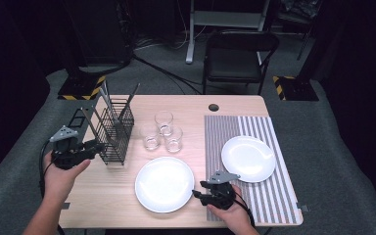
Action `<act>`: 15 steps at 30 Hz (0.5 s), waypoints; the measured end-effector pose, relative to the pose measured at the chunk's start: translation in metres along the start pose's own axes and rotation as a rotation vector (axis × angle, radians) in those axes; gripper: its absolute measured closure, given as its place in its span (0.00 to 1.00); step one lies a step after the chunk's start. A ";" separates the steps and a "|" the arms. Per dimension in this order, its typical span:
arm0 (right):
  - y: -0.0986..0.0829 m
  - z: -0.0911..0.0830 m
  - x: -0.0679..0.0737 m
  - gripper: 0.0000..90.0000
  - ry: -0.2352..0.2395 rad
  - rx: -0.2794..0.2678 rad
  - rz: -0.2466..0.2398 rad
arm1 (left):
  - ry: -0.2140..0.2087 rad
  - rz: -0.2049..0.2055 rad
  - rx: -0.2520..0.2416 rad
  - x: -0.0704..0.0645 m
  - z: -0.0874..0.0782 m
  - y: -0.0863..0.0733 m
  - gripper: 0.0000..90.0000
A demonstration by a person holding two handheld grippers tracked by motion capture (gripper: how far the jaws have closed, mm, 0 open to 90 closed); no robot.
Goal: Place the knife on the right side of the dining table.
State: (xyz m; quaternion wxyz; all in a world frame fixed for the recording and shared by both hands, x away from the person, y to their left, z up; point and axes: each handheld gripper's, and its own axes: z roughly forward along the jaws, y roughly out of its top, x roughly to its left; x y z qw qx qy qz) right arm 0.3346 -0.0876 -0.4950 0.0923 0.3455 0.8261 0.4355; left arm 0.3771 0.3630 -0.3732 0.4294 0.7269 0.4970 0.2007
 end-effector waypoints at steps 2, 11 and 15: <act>0.000 0.000 0.000 0.57 0.000 0.001 0.003 | 0.007 -0.006 0.001 0.003 0.000 0.002 0.67; 0.000 0.000 -0.001 0.57 -0.006 0.003 0.003 | 0.044 -0.027 0.011 0.017 0.001 0.014 0.68; 0.000 -0.001 -0.002 0.57 -0.008 0.001 0.002 | 0.064 -0.027 0.020 0.023 0.003 0.016 0.68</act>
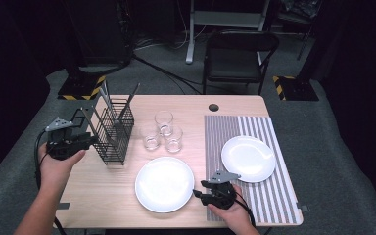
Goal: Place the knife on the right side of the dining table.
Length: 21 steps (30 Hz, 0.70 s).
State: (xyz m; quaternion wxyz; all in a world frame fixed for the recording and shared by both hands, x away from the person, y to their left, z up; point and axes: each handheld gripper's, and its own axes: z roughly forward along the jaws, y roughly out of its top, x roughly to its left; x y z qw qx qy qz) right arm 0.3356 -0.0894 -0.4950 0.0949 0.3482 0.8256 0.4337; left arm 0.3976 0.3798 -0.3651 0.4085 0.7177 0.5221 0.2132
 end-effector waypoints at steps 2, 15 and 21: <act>0.000 0.000 0.000 0.57 -0.001 -0.002 0.001 | 0.016 -0.007 0.002 0.003 0.001 0.000 0.68; 0.000 0.000 -0.001 0.57 0.001 -0.001 -0.001 | 0.035 -0.035 -0.001 0.018 0.008 0.004 0.68; 0.000 0.000 -0.001 0.57 0.001 -0.002 0.000 | 0.051 -0.045 0.014 0.022 0.016 0.008 0.68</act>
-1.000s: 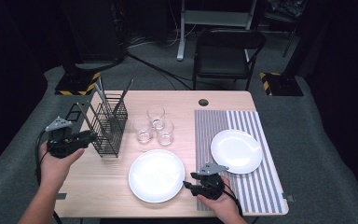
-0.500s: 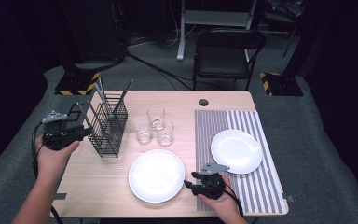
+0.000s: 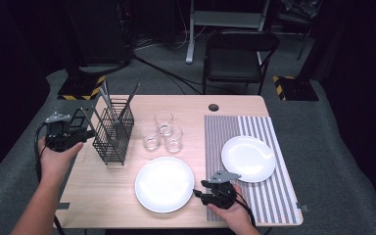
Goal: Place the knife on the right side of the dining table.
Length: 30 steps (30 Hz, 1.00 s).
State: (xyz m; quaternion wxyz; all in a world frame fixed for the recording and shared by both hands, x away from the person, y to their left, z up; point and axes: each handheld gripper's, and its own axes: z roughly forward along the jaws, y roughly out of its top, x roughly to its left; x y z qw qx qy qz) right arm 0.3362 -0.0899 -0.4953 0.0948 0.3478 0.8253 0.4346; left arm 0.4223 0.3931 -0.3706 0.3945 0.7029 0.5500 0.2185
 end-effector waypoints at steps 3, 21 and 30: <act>0.000 0.000 0.000 0.57 0.001 -0.001 -0.004 | 0.008 -0.004 0.012 0.002 0.006 0.001 0.69; 0.000 0.001 0.000 0.57 0.004 0.005 0.000 | 0.017 0.014 0.019 0.002 0.021 0.004 0.75; 0.000 0.001 -0.001 0.57 0.000 0.008 0.001 | 0.018 0.004 0.017 0.002 0.027 0.003 0.80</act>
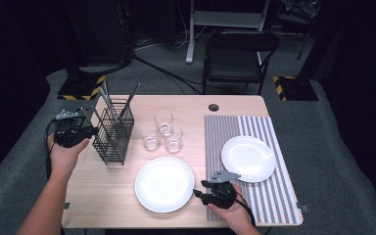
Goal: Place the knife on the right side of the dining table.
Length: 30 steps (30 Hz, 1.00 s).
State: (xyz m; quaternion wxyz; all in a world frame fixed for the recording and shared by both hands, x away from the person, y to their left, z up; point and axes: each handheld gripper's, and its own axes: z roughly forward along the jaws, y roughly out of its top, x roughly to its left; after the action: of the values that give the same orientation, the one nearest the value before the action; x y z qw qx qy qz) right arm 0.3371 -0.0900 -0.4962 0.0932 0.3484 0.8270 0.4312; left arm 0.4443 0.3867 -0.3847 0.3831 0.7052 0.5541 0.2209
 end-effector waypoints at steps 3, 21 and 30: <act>0.000 0.000 0.000 0.57 0.001 0.000 -0.002 | -0.005 -0.013 0.002 0.002 0.004 -0.003 0.82; -0.001 0.001 -0.002 0.57 0.003 0.002 -0.004 | -0.005 0.004 -0.022 -0.001 0.008 -0.006 0.90; -0.001 0.002 -0.003 0.57 0.001 0.004 0.001 | 0.000 0.003 -0.017 -0.002 0.006 -0.006 0.90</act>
State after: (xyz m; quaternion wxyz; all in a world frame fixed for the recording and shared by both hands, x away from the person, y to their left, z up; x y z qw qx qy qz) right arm 0.3392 -0.0910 -0.4988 0.0917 0.3490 0.8277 0.4298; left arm 0.4443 0.3832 -0.3932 0.3888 0.7028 0.5510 0.2265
